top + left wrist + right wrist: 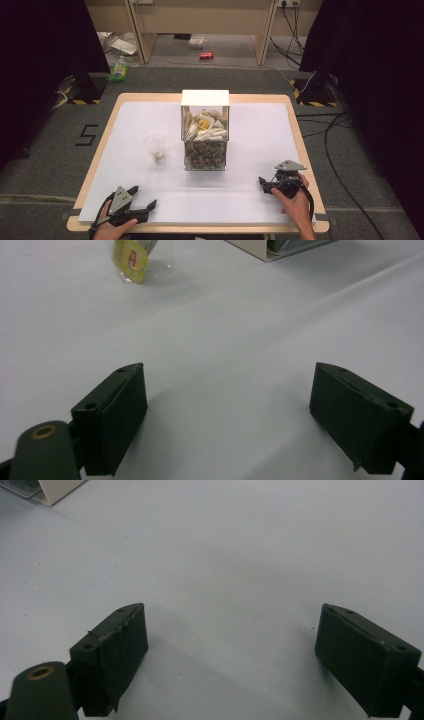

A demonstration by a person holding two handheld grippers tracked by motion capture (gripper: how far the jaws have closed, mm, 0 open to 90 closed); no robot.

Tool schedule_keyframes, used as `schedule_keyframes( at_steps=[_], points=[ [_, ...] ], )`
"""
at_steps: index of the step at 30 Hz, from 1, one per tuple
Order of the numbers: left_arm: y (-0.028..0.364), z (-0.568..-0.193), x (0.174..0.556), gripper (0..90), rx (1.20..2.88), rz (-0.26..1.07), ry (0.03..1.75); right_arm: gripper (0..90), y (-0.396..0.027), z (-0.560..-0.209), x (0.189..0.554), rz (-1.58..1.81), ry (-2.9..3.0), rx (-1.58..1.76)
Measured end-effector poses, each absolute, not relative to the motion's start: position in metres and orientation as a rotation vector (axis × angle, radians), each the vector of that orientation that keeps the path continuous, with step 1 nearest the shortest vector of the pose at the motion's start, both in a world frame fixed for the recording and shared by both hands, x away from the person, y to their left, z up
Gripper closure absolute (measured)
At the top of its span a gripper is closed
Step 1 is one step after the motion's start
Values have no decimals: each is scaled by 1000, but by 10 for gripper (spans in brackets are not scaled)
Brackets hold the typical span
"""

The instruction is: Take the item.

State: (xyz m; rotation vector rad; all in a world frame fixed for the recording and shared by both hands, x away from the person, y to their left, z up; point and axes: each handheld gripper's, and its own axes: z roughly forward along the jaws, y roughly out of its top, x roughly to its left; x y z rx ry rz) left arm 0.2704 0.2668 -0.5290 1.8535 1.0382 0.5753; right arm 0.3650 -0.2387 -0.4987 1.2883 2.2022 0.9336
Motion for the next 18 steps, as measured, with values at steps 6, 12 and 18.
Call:
schedule_keyframes(
  at_steps=[6,12,18],
  points=[
    [267,-529,270,145,1850,574,1037,142,-239,-499,365,933,2202,1288],
    [267,-529,270,145,1850,574,1038,142,-239,-499,365,933,2202,1288],
    [267,-529,270,145,1849,573,1038,142,-239,-499,365,934,2202,1288]
  ],
)
